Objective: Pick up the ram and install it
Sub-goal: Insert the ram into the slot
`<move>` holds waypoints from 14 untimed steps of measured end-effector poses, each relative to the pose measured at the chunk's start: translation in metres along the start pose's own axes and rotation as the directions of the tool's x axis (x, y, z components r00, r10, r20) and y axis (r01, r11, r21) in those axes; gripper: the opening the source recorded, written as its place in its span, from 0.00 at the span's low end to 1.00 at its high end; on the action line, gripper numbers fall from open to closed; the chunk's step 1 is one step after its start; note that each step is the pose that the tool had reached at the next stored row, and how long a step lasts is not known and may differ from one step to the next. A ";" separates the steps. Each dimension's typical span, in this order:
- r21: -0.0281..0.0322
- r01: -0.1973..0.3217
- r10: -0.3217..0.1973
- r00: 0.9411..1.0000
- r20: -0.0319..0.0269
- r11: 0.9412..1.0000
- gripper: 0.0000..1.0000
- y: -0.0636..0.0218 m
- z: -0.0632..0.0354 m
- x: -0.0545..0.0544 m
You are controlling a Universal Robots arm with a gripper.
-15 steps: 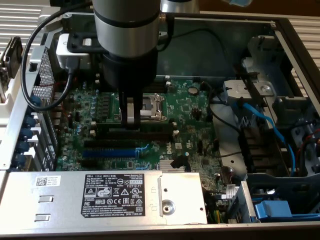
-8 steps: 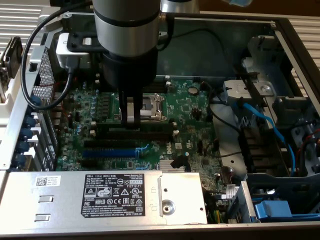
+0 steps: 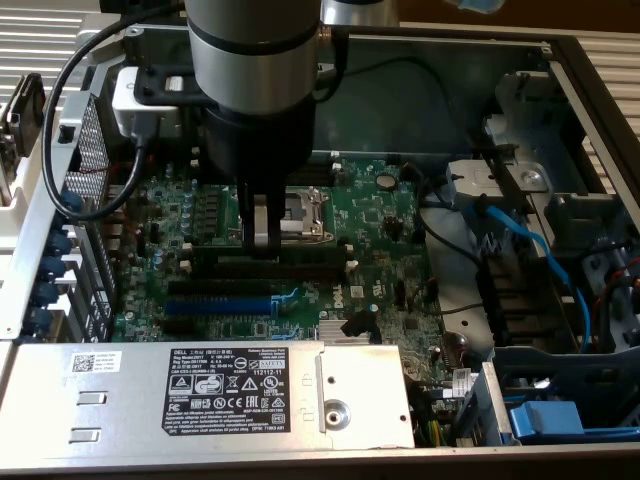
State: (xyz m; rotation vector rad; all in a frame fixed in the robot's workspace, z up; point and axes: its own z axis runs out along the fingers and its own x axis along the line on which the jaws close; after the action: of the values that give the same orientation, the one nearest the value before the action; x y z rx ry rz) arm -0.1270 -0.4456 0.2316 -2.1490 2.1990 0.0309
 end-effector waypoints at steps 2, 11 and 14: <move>0.000 0.000 0.000 1.000 0.000 1.000 0.12 0.0000 0.0002 0.000; 0.000 0.000 0.000 1.000 0.000 1.000 0.12 0.0018 0.0006 0.000; 0.000 0.000 0.000 1.000 0.000 1.000 0.12 0.0018 0.0006 0.000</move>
State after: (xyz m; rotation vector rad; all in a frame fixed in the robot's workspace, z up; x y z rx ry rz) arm -0.1288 -0.4456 0.2310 -2.1491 2.1986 0.0309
